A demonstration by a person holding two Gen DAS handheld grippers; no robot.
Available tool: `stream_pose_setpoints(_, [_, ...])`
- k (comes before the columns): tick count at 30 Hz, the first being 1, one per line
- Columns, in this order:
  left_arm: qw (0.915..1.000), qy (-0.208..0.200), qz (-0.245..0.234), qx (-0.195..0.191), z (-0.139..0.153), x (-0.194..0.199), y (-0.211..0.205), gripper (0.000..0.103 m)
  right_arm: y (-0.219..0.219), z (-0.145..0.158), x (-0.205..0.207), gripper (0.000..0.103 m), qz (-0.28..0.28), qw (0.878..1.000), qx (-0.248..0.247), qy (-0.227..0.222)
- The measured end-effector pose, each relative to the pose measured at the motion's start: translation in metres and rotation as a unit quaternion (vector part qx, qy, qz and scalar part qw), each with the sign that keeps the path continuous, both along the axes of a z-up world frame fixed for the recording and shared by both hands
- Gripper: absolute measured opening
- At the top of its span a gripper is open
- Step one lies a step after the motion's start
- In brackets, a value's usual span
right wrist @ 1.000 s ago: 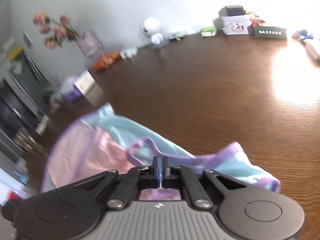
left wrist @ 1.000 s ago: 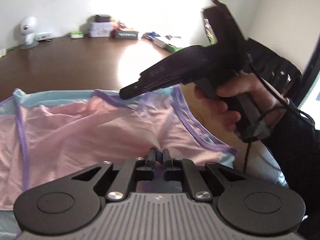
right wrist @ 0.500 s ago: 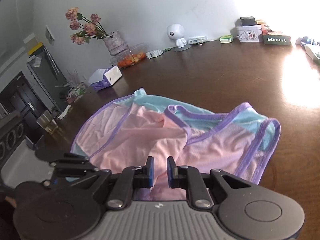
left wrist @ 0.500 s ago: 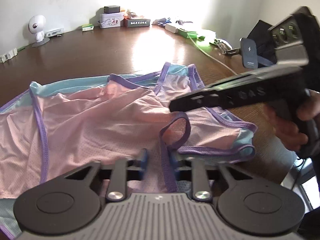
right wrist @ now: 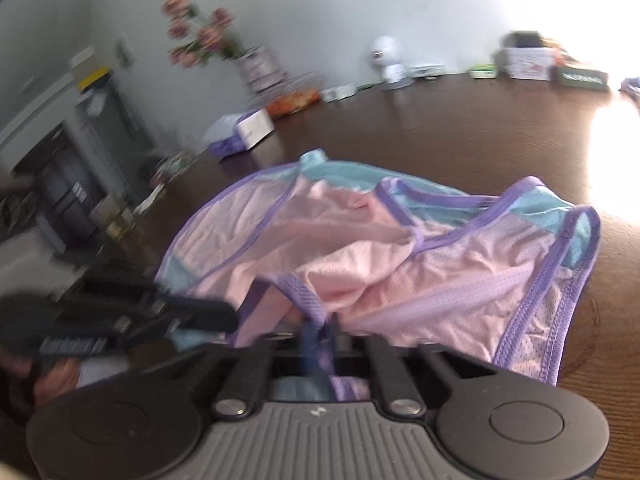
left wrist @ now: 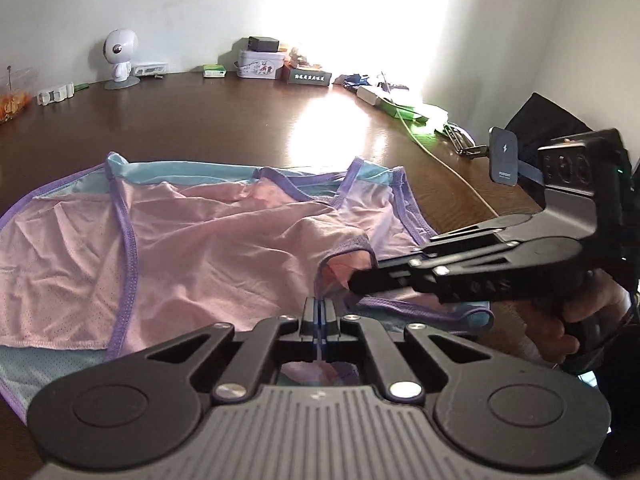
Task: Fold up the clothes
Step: 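Fold the gripped trim over with the left tool and open the right tool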
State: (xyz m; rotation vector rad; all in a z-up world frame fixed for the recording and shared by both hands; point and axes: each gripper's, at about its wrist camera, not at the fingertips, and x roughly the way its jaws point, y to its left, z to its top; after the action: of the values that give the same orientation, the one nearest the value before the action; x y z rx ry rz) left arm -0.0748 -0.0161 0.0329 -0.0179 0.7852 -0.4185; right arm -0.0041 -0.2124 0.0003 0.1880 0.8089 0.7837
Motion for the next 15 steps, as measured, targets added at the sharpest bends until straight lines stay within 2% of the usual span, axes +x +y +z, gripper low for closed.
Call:
stream_pose_setpoints(4, [1.0,-0.003,-0.008,-0.003,0.0,-0.002,-0.001,0.001,0.006,-0.007,0.007,0.002,-0.038,0.998,0.053,0.013])
stream_pose_setpoints(6, [0.9999,-0.001,-0.015,-0.007,-0.001,-0.003,0.0,0.001,0.004,-0.015,0.008,0.007,-0.064,0.995,0.066,0.039])
stream_pose_setpoints(8, [0.9998,0.001,-0.019,-0.008,-0.002,-0.004,0.0,0.001,-0.002,-0.019,0.004,0.011,-0.058,0.993,0.076,0.072])
stream_pose_setpoints(10, [0.9996,0.002,-0.027,-0.009,-0.004,-0.004,0.0,0.001,-0.017,-0.013,-0.004,0.031,-0.057,0.989,0.101,0.087])
stream_pose_setpoints(11, [0.9994,0.002,-0.032,-0.01,-0.004,-0.005,0.0,0.001,-0.025,-0.009,-0.008,0.05,-0.057,0.987,0.114,0.095])
stream_pose_setpoints(12, [0.9992,0.003,-0.039,-0.01,-0.005,-0.005,-0.001,0.001,-0.032,-0.006,-0.009,0.056,-0.063,0.984,0.135,0.101])
stream_pose_setpoints(15, [0.9987,0.006,-0.051,-0.004,-0.01,-0.006,-0.004,0.001,-0.038,0.001,-0.002,0.056,-0.072,0.968,0.198,0.138])
